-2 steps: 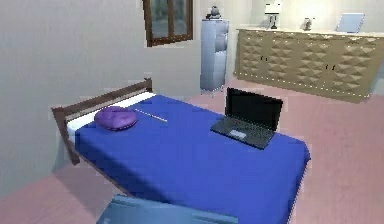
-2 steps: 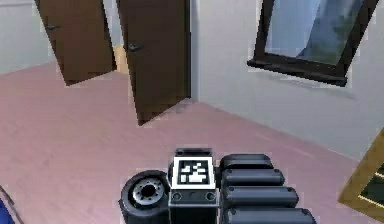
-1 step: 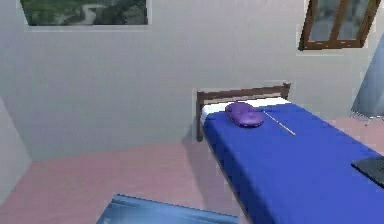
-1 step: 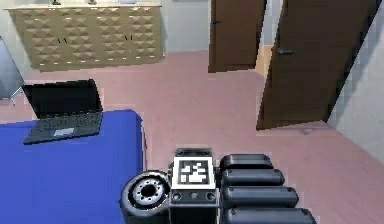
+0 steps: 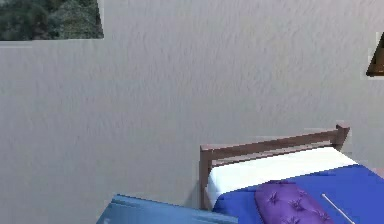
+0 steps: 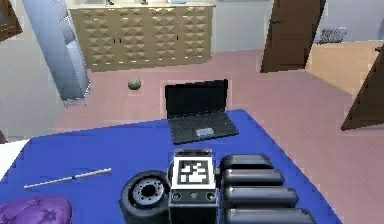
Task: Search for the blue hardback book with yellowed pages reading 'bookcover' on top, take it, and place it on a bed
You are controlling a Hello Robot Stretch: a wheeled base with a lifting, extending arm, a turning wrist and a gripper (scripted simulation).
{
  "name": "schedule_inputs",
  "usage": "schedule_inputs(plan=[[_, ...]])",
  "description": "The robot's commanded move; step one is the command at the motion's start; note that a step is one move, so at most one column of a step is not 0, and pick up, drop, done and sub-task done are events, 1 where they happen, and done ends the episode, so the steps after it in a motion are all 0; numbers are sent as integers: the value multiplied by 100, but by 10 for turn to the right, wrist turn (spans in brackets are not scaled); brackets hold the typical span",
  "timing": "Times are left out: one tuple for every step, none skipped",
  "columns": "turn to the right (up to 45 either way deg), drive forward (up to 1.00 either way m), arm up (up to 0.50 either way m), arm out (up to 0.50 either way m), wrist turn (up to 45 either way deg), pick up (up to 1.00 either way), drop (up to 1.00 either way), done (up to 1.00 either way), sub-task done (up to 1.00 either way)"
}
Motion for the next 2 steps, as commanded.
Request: schedule_inputs(plan=[[-390, 0, 0, 0, 0, 0, 0, 0, 0], [-30, 0, 0, 0, 0, 0, 0, 0, 0]])
